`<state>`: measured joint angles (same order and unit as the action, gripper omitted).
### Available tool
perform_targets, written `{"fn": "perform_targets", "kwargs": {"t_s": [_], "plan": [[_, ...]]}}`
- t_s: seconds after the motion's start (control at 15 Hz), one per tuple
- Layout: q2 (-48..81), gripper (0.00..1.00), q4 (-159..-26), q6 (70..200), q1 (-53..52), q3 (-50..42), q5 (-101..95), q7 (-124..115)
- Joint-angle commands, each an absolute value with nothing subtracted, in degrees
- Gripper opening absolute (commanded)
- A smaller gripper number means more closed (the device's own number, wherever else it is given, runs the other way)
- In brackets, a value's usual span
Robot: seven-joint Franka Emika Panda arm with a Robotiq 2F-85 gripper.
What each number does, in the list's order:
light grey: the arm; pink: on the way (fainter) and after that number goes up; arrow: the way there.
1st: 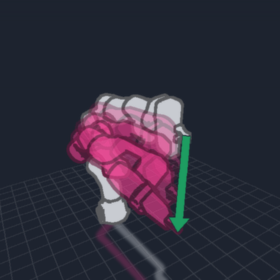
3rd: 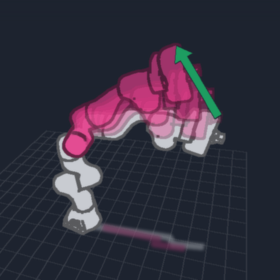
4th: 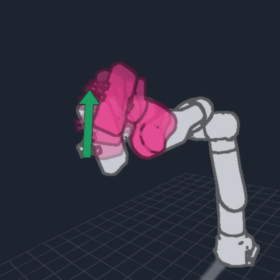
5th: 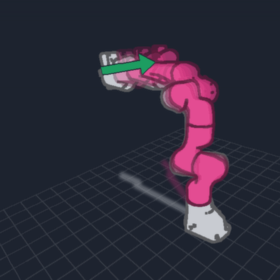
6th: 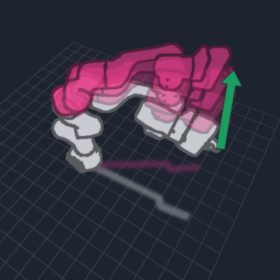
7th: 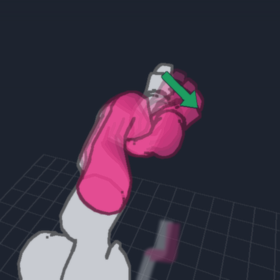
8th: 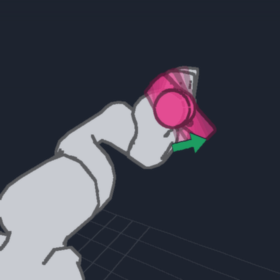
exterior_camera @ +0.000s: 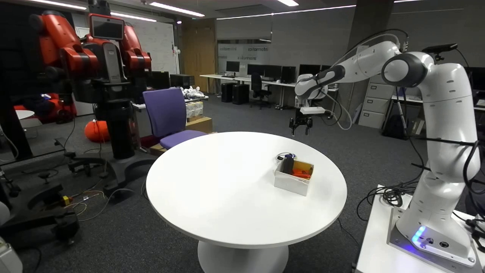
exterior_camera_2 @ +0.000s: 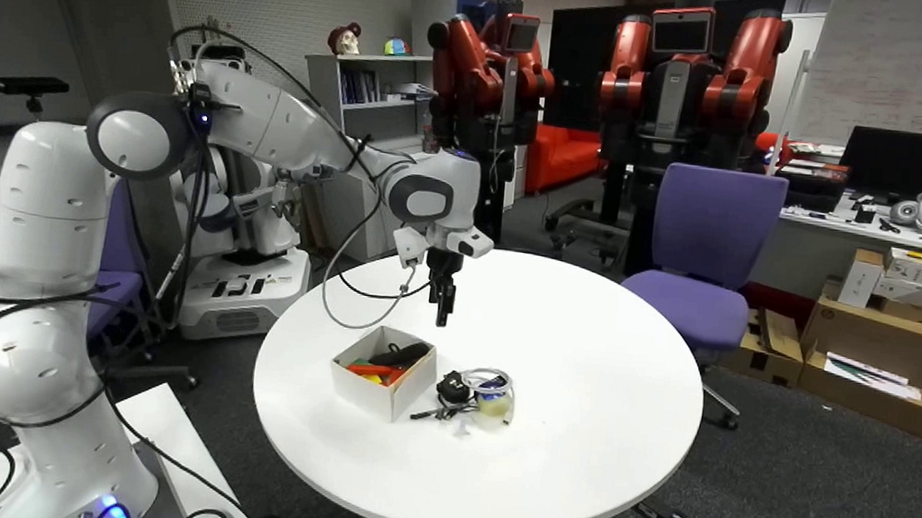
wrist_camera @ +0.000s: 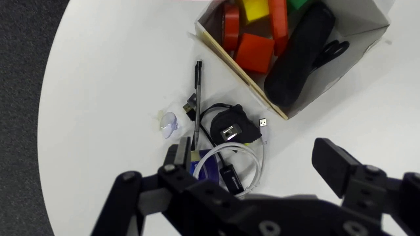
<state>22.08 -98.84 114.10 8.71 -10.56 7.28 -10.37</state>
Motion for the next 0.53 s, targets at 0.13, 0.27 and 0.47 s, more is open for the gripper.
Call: {"fn": "perform_targets", "kwargs": {"t_s": [0.13,0.27,0.47], "plan": [[33.3,1.0,-87.3,114.4,11.5,-11.3,9.1,-17.9],[36.3,1.0,-84.7,116.4,12.3,-11.5,10.0,-20.9],[40.4,1.0,-81.6,117.4,12.2,-12.3,8.6,-24.2]]}}
